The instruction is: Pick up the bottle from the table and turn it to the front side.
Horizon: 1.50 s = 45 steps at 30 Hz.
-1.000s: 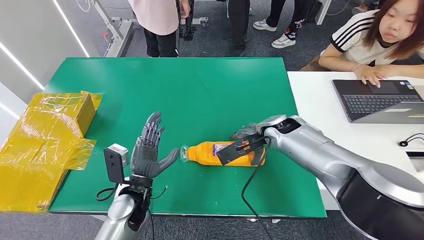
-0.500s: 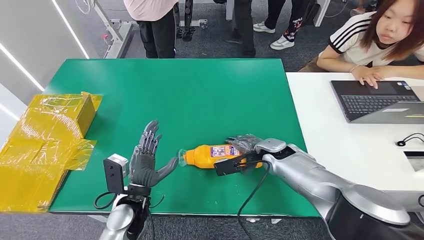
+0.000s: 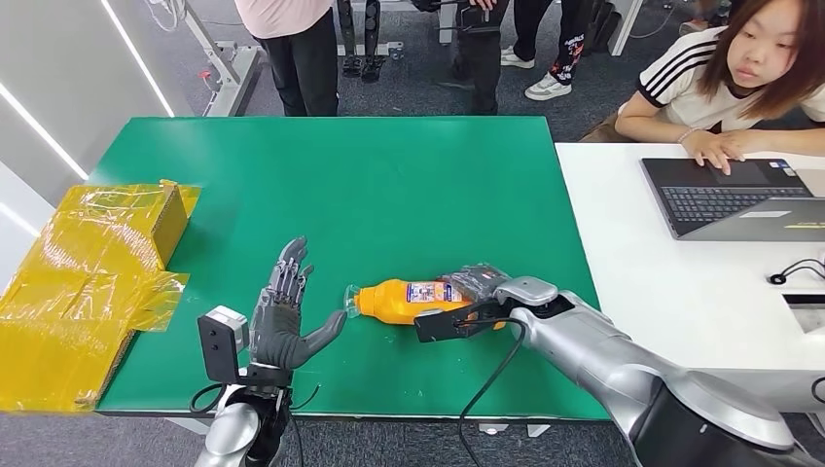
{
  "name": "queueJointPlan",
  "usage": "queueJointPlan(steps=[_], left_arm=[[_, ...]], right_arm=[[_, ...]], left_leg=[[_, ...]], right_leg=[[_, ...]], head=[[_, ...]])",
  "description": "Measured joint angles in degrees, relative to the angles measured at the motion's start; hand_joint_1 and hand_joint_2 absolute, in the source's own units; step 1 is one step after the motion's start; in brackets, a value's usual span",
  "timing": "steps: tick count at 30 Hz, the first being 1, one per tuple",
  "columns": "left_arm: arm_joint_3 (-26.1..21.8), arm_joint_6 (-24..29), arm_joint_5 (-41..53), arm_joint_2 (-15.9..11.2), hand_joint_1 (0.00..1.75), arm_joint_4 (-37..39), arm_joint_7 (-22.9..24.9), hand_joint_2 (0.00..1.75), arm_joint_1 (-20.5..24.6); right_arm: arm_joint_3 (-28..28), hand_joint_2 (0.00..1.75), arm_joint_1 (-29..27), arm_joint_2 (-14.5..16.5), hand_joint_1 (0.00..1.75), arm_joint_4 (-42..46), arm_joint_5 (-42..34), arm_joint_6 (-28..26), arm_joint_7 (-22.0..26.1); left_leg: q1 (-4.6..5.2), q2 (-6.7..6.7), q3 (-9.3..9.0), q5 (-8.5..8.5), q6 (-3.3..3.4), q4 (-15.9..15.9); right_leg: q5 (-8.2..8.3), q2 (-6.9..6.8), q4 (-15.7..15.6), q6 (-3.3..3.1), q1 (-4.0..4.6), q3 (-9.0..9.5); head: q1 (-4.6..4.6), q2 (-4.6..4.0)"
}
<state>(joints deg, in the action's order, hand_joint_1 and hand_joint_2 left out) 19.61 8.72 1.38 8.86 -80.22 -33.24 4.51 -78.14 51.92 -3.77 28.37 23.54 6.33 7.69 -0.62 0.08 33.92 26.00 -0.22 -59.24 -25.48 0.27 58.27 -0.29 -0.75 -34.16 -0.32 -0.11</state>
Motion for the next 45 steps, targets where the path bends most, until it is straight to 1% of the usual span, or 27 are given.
queueJointPlan(steps=[3, 6, 8, 10, 13, 16, 18, 20, 22, 24, 27, 30, 32, 37, 40, 42, 45], left_arm=[[0.00, -0.02, 0.00, 0.01, 0.00, 0.00, 0.00, 1.75, 0.01], [0.00, -0.03, 0.05, -0.02, 0.00, 0.00, -0.06, 1.75, 0.00], [-0.01, 0.02, 0.22, -0.07, 0.00, -0.01, -0.25, 1.75, -0.11], [-0.05, 0.23, 0.42, -0.16, 0.00, -0.15, -0.55, 1.75, -0.41], [-0.19, 0.69, 0.09, -0.53, 0.00, -0.60, -1.00, 1.75, -0.72], [-0.33, 1.17, -0.91, -1.18, 0.00, -0.81, -1.03, 1.75, -0.71], [-0.37, 1.49, -1.39, -1.67, 0.00, -0.88, -1.06, 1.75, -0.81], [-0.39, 1.79, -1.67, -2.16, 0.00, -1.17, -1.19, 1.75, -1.28], [-0.42, 1.99, -1.81, -2.51, 0.00, -1.68, -1.33, 1.75, -2.05], [-0.42, 1.92, -1.87, -2.77, 0.00, -2.14, -1.37, 1.75, -2.71], [-0.42, 1.05, -1.91, -3.15, 0.00, -2.45, -1.20, 1.75, -3.07], [-0.38, -0.74, -1.96, -3.39, 0.00, -2.40, 0.06, 1.75, -2.36], [-0.14, -2.77, -2.39, -3.47, 0.00, -2.07, 1.87, 1.75, -0.76], [1.04, -8.45, -4.82, -3.48, 0.00, 0.37, 5.75, 1.75, 6.86], [1.95, -10.43, -6.00, -3.22, 0.00, 2.13, 7.27, 1.75, 11.27], [2.31, -10.77, -6.23, -3.02, 0.00, 2.94, 7.55, 1.75, 13.15], [2.89, -11.18, -6.45, -2.98, 0.00, 3.80, 7.73, 1.75, 14.55]], right_arm=[[0.58, 1.75, -0.19, -0.09, 1.75, 0.17, -0.35, 0.03, 0.18], [2.60, 1.75, -0.69, -0.66, 1.75, 0.99, -3.31, 0.47, 1.96], [5.27, 1.75, -1.61, -1.57, 1.75, 2.38, -6.62, 0.11, 4.09], [9.37, 1.75, -3.76, -3.01, 1.75, 4.96, -10.50, -1.86, 6.66], [18.11, 1.75, -10.19, -5.55, 1.75, 12.10, -16.73, -5.83, 10.58], [29.11, 1.75, -19.32, -7.52, 1.75, 22.69, -21.51, -8.73, 14.28], [35.78, 1.75, -25.84, -8.01, 1.75, 30.11, -22.83, -10.48, 16.79], [41.18, 1.75, -31.98, -8.08, 1.75, 36.96, -23.05, -11.86, 18.67], [45.39, 1.75, -37.41, -8.03, 1.75, 43.02, -22.51, -13.05, 19.69], [48.56, 1.75, -41.71, -7.82, 1.75, 47.71, -21.82, -13.86, 20.05], [51.84, 1.75, -45.60, -6.84, 1.75, 51.91, -20.74, -14.18, 20.15], [53.74, 1.75, -46.60, -4.91, 1.75, 52.92, -20.20, -13.51, 20.81], [54.63, 1.75, -45.97, -3.20, 1.75, 52.41, -20.90, -13.22, 21.71], [55.21, 1.75, -40.84, 1.08, 1.75, 48.12, -21.97, -12.47, 22.78], [55.15, 1.75, -37.87, 3.33, 1.75, 45.43, -21.84, -12.32, 23.01], [55.11, 1.75, -36.59, 4.44, 1.75, 44.22, -21.78, -12.35, 23.04], [55.11, 1.75, -35.66, 5.33, 1.75, 43.01, -21.79, -12.37, 23.16]], left_leg=[[0.00, 0.00, 0.00, 0.00, 0.00, 0.00], [0.00, -0.01, 0.01, 0.00, 0.00, 0.00], [0.00, -0.03, 0.03, 0.00, 0.00, 0.00], [0.00, -0.08, 0.10, 0.00, 0.01, 0.00], [0.00, -0.20, 0.21, 0.00, 0.01, -0.02], [0.00, -0.41, 0.34, 0.02, 0.02, -0.02], [0.00, -0.55, 0.41, 0.07, 0.04, -0.01], [0.00, -0.62, 0.45, 0.16, 0.06, 0.01], [0.00, -0.62, 0.47, 0.23, 0.06, 0.02], [0.00, -0.61, 0.50, 0.27, 0.06, 0.02], [0.00, -0.58, 0.51, 0.31, 0.02, 0.02], [0.00, -0.50, 0.51, 0.31, 0.00, 0.02], [0.00, -0.47, 0.52, 0.26, 0.03, 0.02], [0.00, -0.42, 0.52, 0.05, 0.02, 0.01], [0.00, -0.42, 0.53, -0.03, 0.04, 0.01], [0.00, -0.42, 0.52, -0.04, 0.05, 0.00], [0.01, -0.43, 0.57, -0.03, 0.04, 0.00]], right_leg=[[0.00, 0.00, 0.00, 0.00, 0.00, 0.00], [0.00, -0.01, -0.01, 0.00, 0.00, 0.00], [0.00, -0.04, -0.01, 0.01, 0.00, 0.01], [0.00, -0.09, -0.01, 0.01, 0.00, -0.01], [0.00, -0.21, -0.01, 0.04, 0.00, -0.08], [-0.11, -0.39, -0.02, 0.11, 0.00, -0.13], [-0.25, -0.52, -0.01, 0.13, 0.00, -0.16], [-0.35, -0.60, -0.01, 0.11, 0.00, -0.17], [-0.42, -0.61, -0.01, 0.11, 0.00, -0.19], [-0.49, -0.61, -0.01, 0.12, 0.00, -0.21], [-0.50, -0.56, -0.01, 0.12, -0.01, -0.24], [-0.49, -0.51, -0.01, 0.11, -0.01, -0.28], [-0.45, -0.51, 0.00, 0.10, -0.01, -0.29], [-0.25, -0.45, 0.02, 0.06, 0.00, -0.32], [-0.21, -0.45, 0.03, 0.06, -0.01, -0.32], [-0.19, -0.45, 0.03, 0.04, -0.01, -0.32], [-0.20, -0.45, 0.03, 0.04, -0.01, -0.36]], head=[[0.00, 0.00], [0.00, 0.00], [0.01, 0.00], [0.01, 0.00], [0.01, 0.00], [-0.01, 0.00], [0.01, 0.00], [0.00, 0.00], [-0.01, 0.00], [-0.01, 0.00], [-0.01, 0.00], [0.01, 0.00], [0.00, 0.00], [0.00, 0.00], [0.00, 0.00], [-0.01, 0.00], [-0.01, 0.00]])
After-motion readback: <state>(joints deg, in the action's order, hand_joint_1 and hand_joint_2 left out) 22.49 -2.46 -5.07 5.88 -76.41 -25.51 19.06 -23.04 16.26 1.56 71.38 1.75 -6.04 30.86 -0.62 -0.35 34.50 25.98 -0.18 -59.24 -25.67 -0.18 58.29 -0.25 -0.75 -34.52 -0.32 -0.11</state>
